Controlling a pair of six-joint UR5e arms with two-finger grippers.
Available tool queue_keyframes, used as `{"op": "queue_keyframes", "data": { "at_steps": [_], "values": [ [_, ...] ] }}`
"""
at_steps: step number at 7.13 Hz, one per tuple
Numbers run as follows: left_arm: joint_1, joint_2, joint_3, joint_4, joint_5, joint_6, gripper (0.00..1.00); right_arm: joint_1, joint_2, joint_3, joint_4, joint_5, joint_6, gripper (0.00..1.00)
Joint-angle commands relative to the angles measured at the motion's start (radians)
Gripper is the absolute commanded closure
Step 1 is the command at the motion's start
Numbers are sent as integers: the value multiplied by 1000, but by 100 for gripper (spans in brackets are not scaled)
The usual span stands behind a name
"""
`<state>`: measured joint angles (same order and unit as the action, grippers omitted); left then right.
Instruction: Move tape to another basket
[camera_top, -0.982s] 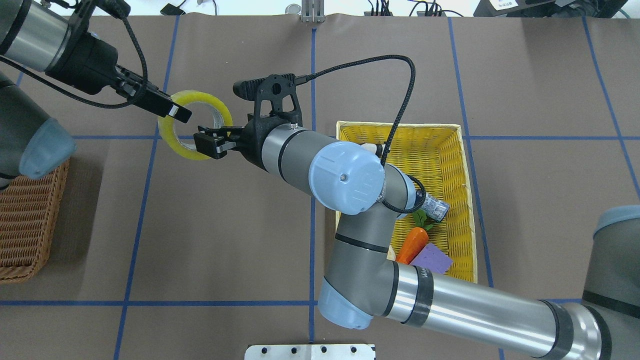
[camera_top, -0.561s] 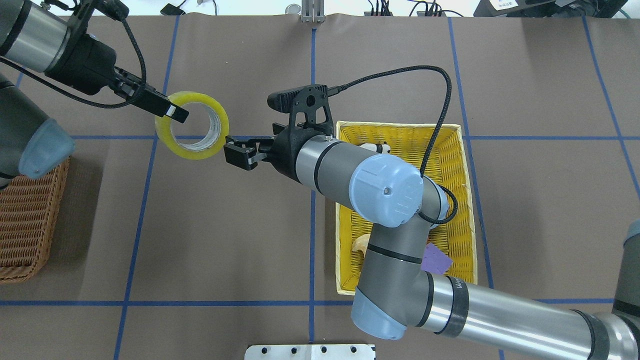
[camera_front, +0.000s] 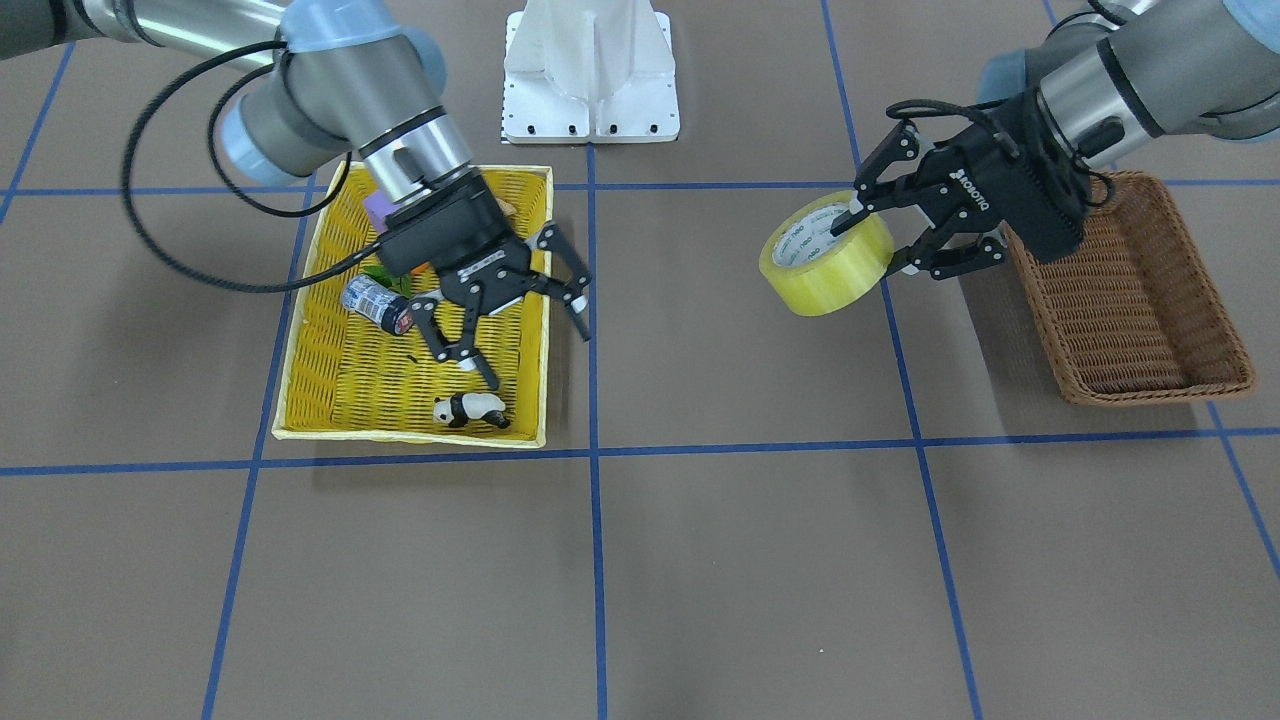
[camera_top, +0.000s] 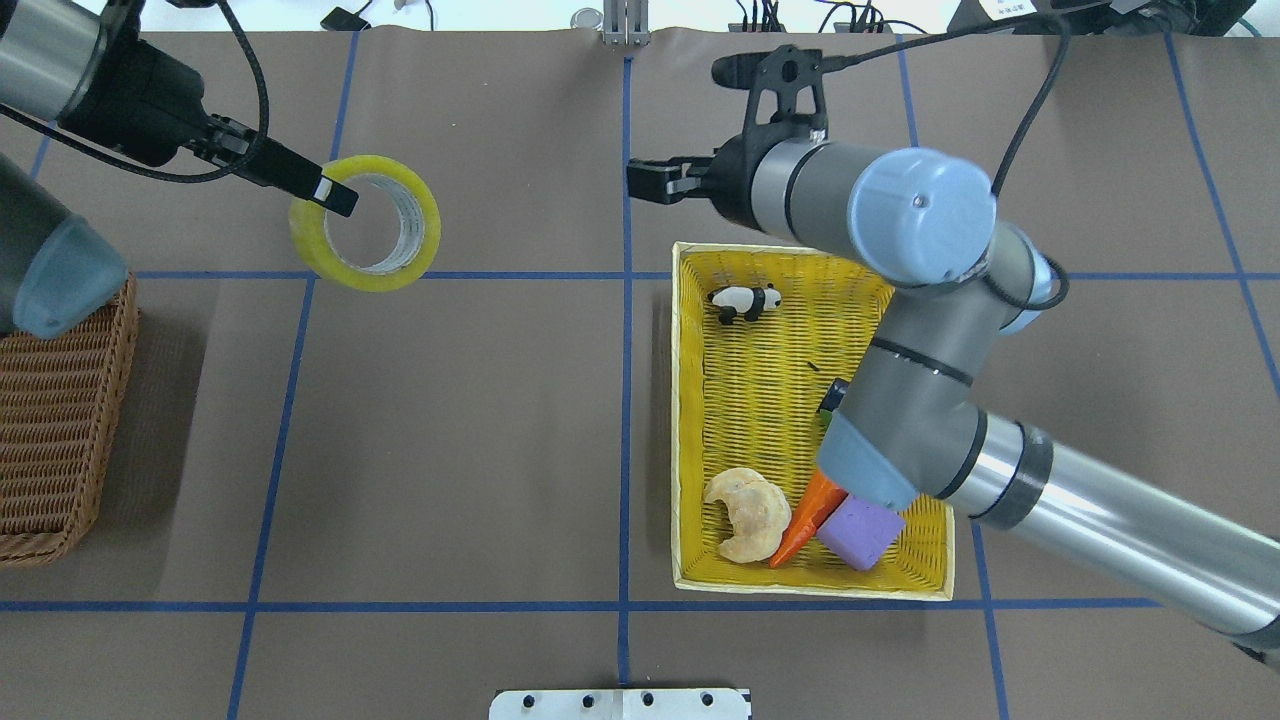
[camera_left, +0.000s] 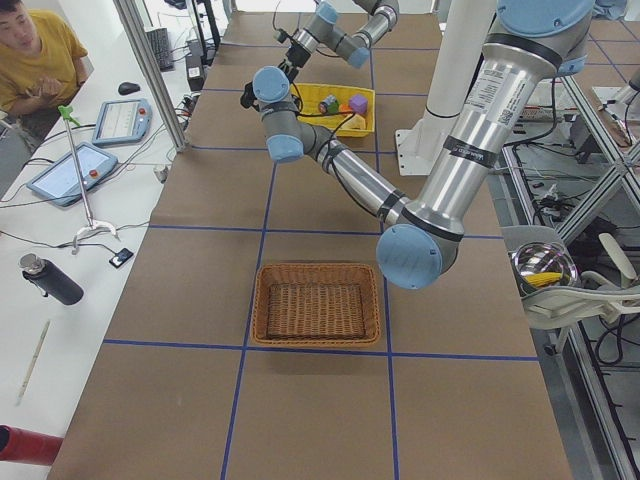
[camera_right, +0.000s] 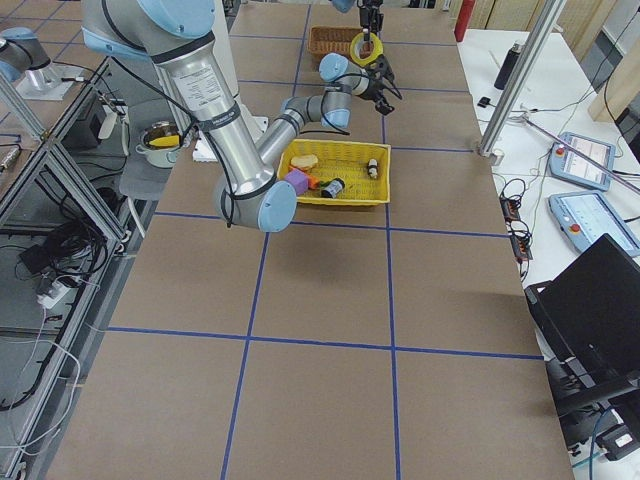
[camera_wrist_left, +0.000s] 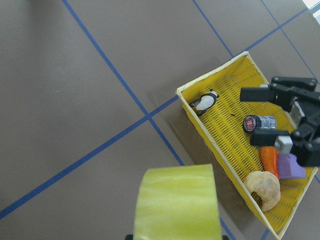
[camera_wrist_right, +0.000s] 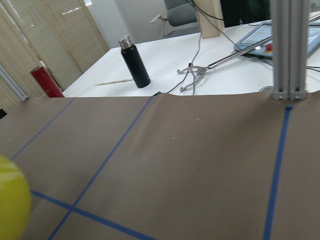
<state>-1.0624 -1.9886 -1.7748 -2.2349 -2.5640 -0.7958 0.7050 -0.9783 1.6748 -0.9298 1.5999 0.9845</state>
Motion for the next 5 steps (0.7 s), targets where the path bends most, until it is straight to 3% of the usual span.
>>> {"op": "queue_keyframes", "data": {
  "at_steps": [1,3,5],
  "values": [
    [-43,20,-2,-2,1,-103,100,238,-17,-38,-256,255,-173,0],
    [-112,78,-5,0,-2,-163,100,390,-54,-105,-427,415,-419,0],
    [-219,150,0,1,-127,-248,100,561,-104,-183,-529,565,-722,0]
  ]
}}
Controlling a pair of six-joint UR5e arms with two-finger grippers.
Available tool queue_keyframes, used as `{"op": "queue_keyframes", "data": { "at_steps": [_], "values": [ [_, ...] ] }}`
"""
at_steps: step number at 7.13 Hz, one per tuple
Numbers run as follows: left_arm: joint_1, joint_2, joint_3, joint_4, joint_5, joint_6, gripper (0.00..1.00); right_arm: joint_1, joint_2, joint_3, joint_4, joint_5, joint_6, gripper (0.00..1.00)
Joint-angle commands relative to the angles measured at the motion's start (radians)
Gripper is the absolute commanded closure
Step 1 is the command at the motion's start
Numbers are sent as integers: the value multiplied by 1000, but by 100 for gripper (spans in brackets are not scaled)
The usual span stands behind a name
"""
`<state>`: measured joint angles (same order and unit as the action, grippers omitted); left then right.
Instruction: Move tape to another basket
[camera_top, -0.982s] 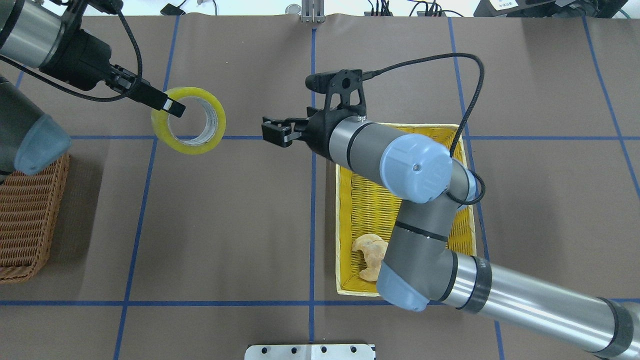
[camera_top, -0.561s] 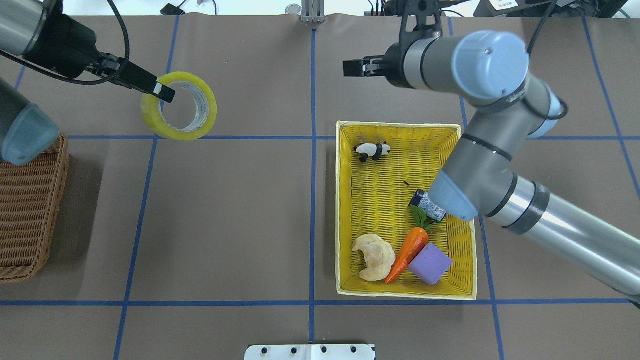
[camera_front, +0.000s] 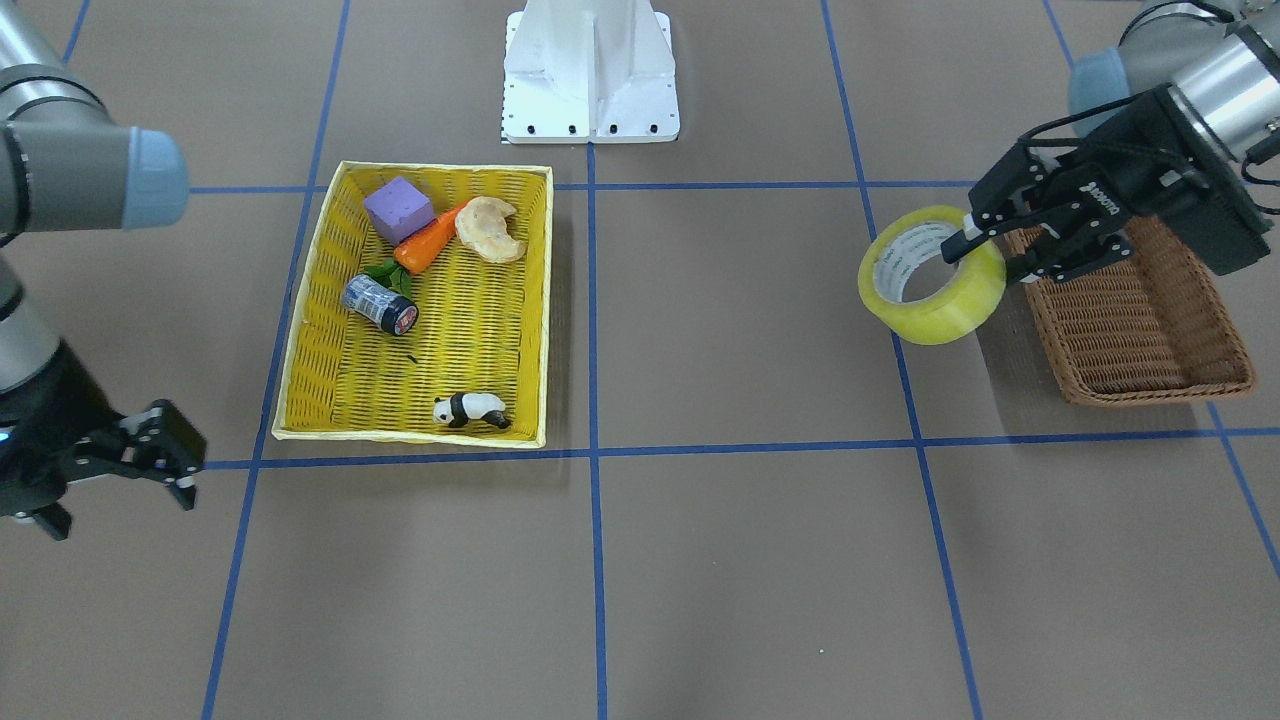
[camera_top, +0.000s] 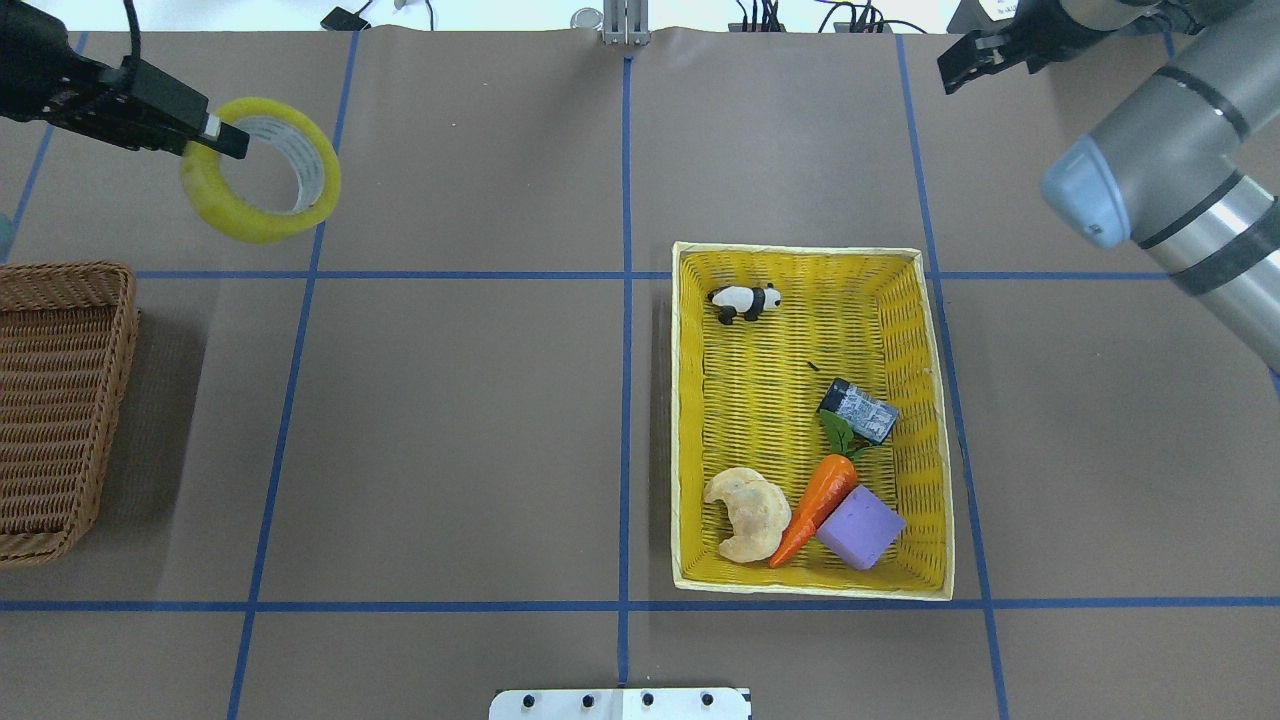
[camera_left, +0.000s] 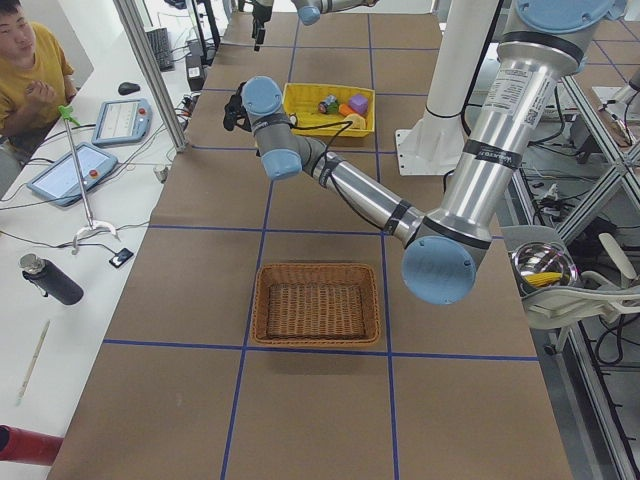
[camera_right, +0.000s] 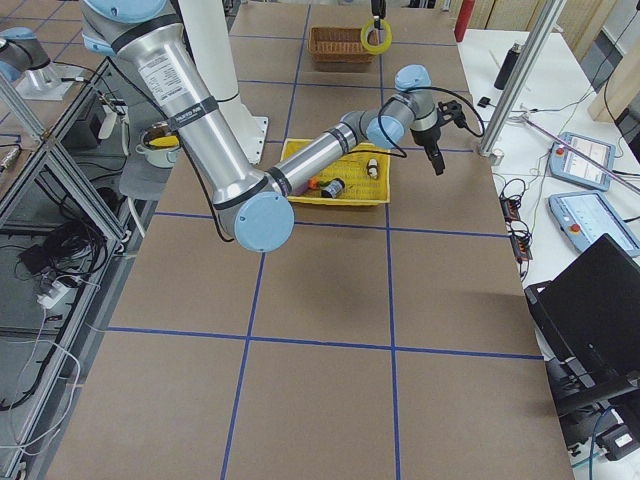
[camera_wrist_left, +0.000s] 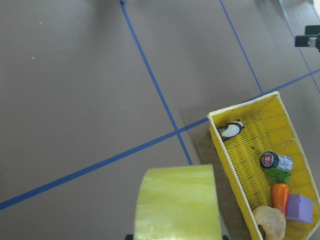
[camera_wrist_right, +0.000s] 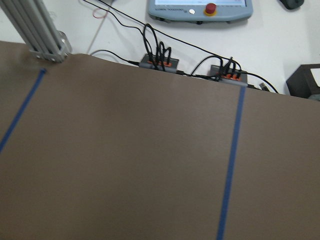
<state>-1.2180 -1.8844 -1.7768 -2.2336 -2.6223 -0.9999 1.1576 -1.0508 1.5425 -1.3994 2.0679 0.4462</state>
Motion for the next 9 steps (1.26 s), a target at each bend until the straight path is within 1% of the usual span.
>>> {"op": "queue_keyframes", "data": {
  "at_steps": [1,2,3,4,5,6,7,8,9],
  "values": [
    [-105,110,2,-3,-102,-34,100,190,-69,-98,-64,180,-327,0],
    [-132,173,3,-18,-128,-34,100,239,-128,-102,-65,202,-405,0],
    [-158,215,3,-26,-162,-34,100,270,-199,-104,-76,196,-520,0],
    [-181,255,17,-29,-188,-34,100,307,-236,-101,-139,193,-617,0],
    [-187,310,31,-46,-193,-11,100,336,-286,-94,-192,187,-709,0],
    [-196,353,72,-85,-194,1,100,370,-314,-99,-199,198,-753,0],
    [-199,381,147,-192,-196,3,100,379,-327,-100,-196,199,-767,0],
    [-199,386,275,-357,-196,-3,100,379,-336,-101,-188,202,-773,0],
    [-198,383,377,-479,-196,-9,100,379,-339,-101,-187,198,-773,0]
  ]
}}
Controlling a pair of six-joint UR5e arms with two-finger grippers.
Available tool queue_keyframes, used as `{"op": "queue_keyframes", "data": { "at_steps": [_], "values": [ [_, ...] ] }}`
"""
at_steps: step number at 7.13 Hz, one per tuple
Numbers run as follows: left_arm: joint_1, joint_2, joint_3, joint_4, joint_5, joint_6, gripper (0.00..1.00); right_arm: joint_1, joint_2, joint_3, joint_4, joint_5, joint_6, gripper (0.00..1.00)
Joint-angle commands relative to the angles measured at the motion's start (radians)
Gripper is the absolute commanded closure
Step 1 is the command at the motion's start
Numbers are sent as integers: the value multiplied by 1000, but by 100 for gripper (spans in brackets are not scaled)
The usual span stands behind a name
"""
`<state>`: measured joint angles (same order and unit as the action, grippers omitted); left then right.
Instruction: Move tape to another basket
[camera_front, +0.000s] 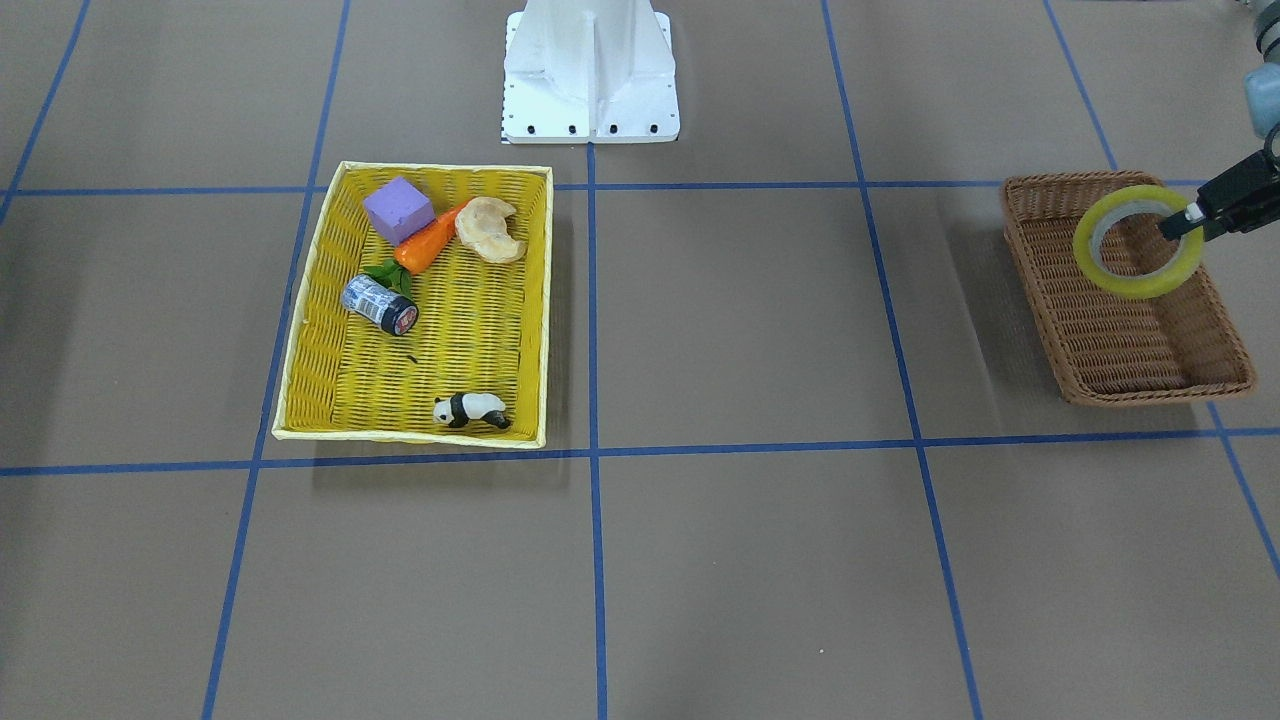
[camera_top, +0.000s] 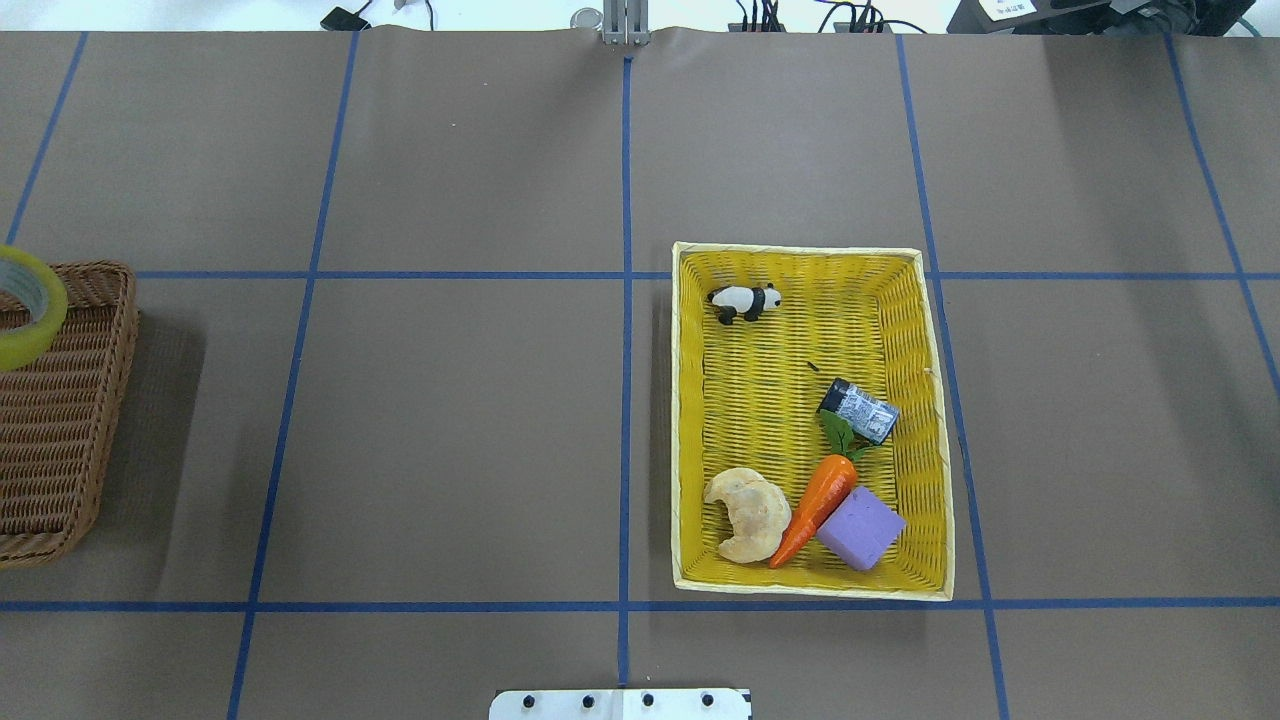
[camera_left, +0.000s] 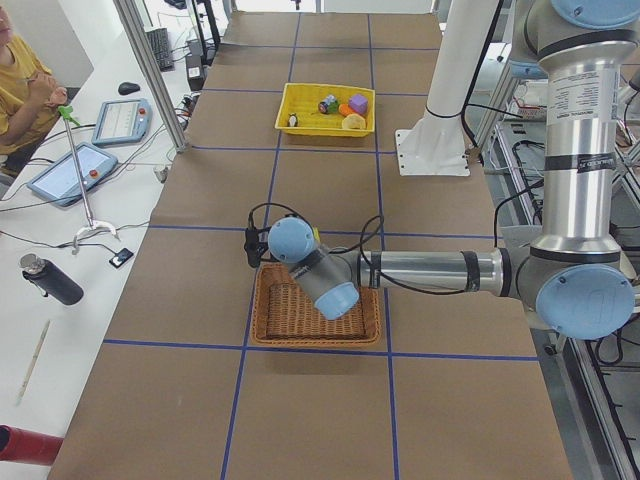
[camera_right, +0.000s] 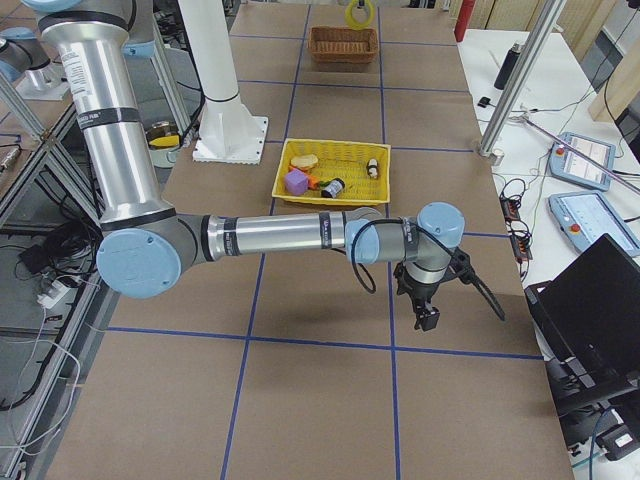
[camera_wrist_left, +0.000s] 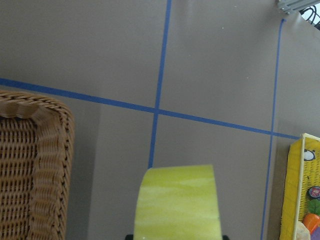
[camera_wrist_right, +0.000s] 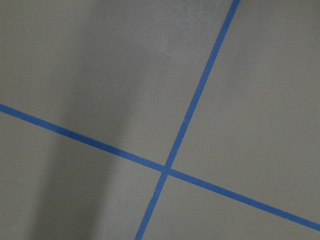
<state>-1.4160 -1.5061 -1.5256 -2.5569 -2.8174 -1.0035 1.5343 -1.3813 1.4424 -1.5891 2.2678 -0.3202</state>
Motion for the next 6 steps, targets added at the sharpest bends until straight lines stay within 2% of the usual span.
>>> {"op": "queue_keyframes", "data": {
  "at_steps": [1,2,4,5,6],
  "values": [
    [0,4,159,-196,0,-4,100,3,-10,0,3,-4,-7,0],
    [2,3,182,-219,0,-3,91,3,-10,0,3,-4,-7,0],
    [5,-14,246,-282,10,9,43,3,-12,0,3,-4,-5,0],
    [5,-28,287,-320,12,9,1,3,-12,-2,3,-4,-5,0],
    [6,-42,307,-336,12,9,1,3,-12,-2,3,-5,-5,0]
  ]
}}
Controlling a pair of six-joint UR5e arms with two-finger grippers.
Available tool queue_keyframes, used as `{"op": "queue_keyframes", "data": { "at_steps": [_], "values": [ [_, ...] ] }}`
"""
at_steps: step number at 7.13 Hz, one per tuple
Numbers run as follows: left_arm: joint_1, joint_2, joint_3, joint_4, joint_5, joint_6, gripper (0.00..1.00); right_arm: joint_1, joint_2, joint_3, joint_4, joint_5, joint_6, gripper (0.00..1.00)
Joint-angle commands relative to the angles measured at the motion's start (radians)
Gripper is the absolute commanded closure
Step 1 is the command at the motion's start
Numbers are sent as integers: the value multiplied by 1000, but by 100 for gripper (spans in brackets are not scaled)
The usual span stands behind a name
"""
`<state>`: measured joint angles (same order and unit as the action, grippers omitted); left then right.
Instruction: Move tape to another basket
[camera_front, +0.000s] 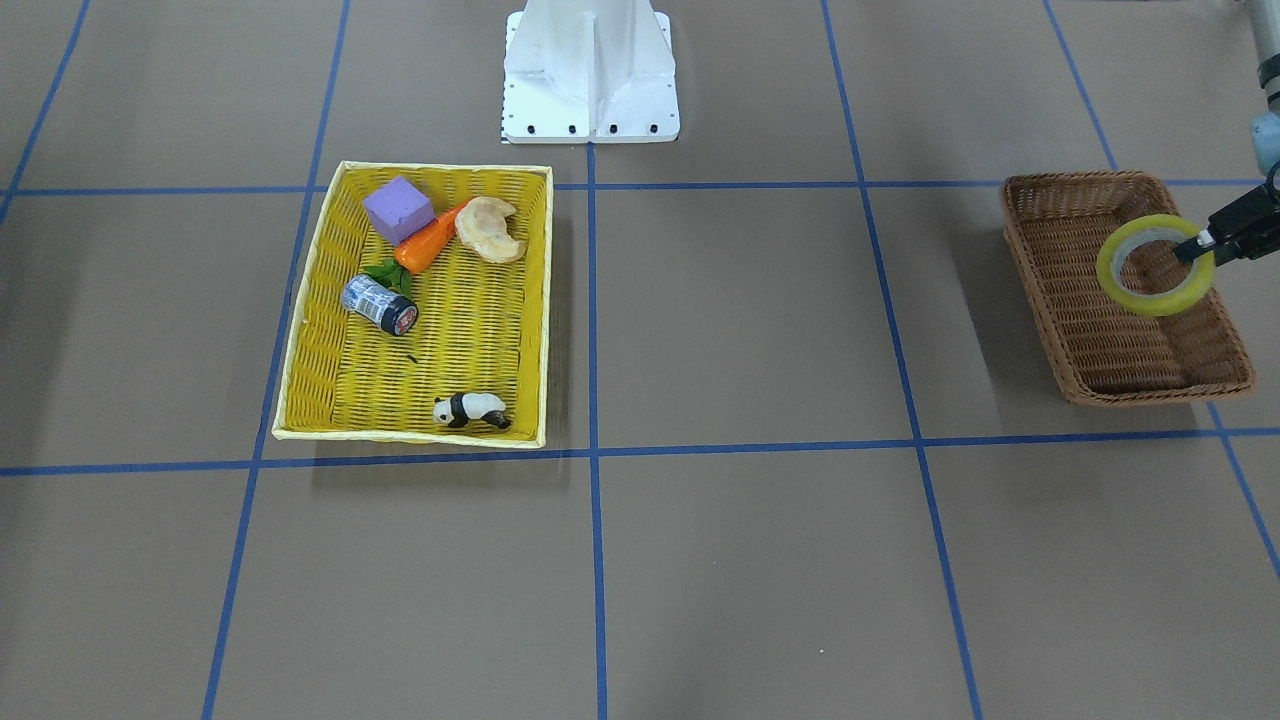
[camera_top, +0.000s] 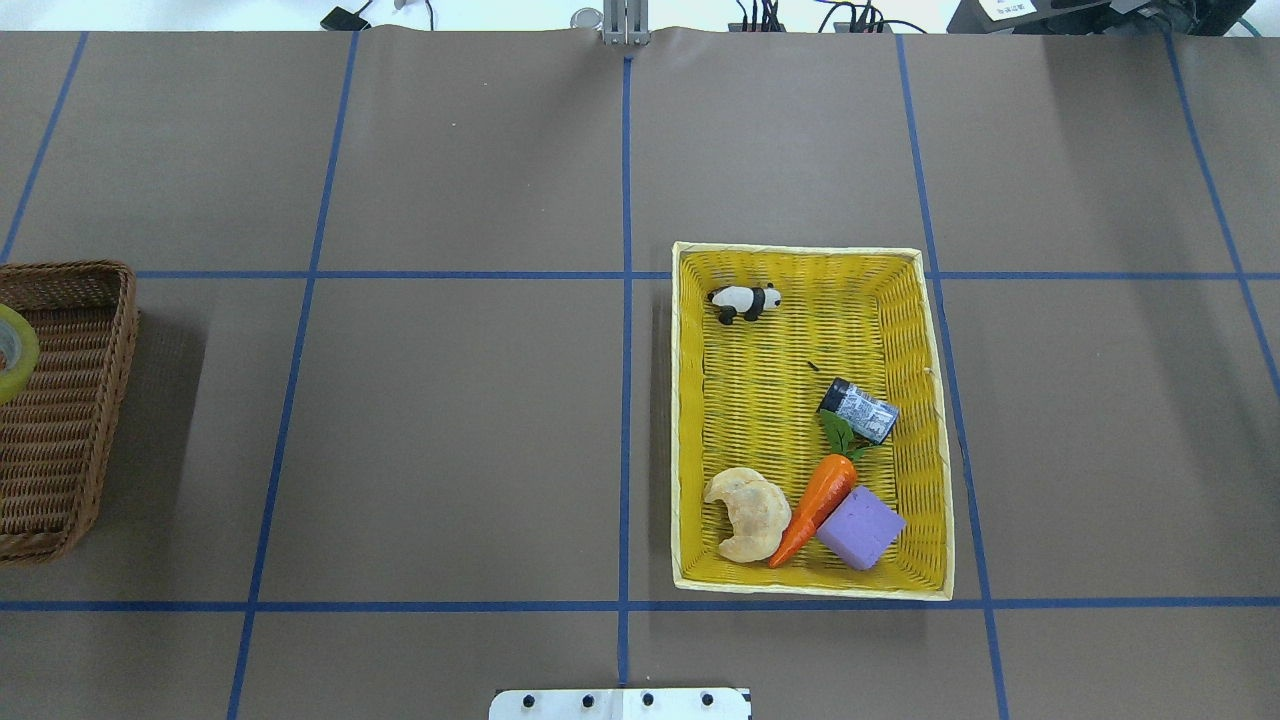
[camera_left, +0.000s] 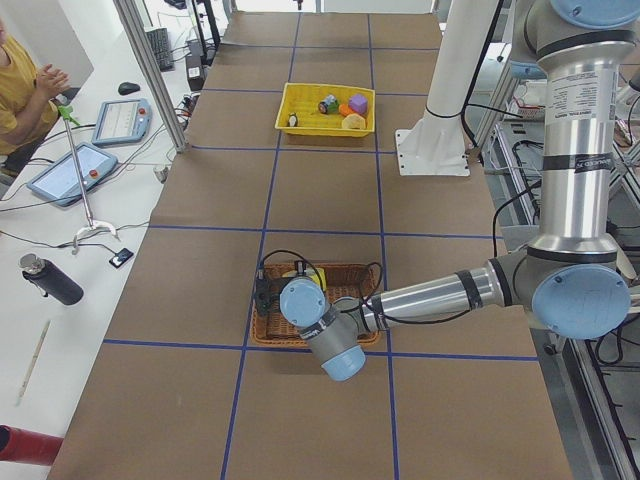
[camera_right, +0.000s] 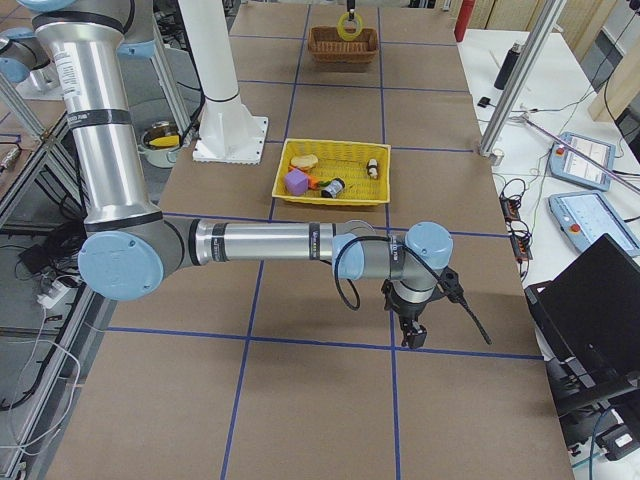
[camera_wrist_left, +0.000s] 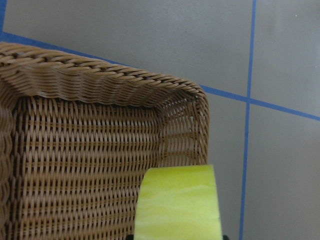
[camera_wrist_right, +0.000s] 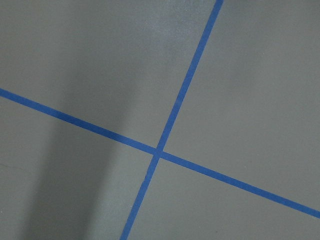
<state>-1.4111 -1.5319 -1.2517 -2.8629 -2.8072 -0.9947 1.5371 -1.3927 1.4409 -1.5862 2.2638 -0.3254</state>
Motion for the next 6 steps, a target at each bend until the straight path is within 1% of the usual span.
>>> {"op": "queue_keyframes", "data": {
  "at_steps": [1,4,5,6],
  "values": [
    [1,-20,34,-30,2,2,1,0,0,-1,0,-1,2,0],
    [-9,-66,22,-27,0,-5,1,0,0,-1,0,0,2,0],
    [-58,-95,17,-30,5,1,1,0,0,-1,0,0,3,0],
    [-119,-121,-9,-38,30,2,1,0,0,-1,0,0,5,0]
  ]
}}
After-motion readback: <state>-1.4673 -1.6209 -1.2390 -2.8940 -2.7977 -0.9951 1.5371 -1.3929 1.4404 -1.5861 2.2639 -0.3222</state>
